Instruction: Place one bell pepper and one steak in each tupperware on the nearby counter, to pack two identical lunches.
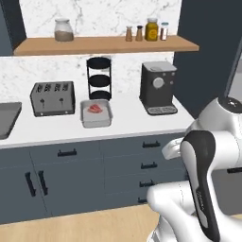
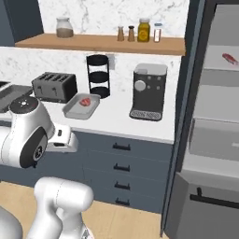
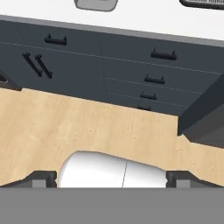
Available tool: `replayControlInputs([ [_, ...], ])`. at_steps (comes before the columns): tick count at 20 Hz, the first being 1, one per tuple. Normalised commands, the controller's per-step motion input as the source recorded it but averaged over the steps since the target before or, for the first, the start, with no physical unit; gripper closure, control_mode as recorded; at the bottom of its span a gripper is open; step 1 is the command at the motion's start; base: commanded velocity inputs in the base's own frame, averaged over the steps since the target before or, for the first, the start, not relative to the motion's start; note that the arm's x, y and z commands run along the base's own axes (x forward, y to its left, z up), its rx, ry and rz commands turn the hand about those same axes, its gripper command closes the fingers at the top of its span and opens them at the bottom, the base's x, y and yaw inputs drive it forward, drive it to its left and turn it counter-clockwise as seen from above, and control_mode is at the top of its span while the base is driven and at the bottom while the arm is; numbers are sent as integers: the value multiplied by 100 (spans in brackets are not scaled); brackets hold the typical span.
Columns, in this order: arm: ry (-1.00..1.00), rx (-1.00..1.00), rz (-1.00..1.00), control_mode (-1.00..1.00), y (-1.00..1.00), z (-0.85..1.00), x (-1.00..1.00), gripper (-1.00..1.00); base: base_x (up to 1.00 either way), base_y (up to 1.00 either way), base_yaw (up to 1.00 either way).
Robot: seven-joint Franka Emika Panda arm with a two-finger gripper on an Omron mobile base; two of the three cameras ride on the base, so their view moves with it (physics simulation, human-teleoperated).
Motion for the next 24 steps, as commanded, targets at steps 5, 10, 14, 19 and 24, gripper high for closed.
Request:
replayControlInputs([
  [5,0,0,0,100,0,0,0,-100,-14,-100,0],
  [10,0,0,0,100,0,0,0,-100,4,-88,0],
  [14,0,0,0,100,0,0,0,-100,0,-87,0],
  [19,0,0,0,100,0,0,0,-100,1,-68,0],
  [24,0,0,0,100,0,0,0,-100,9,-45,0],
])
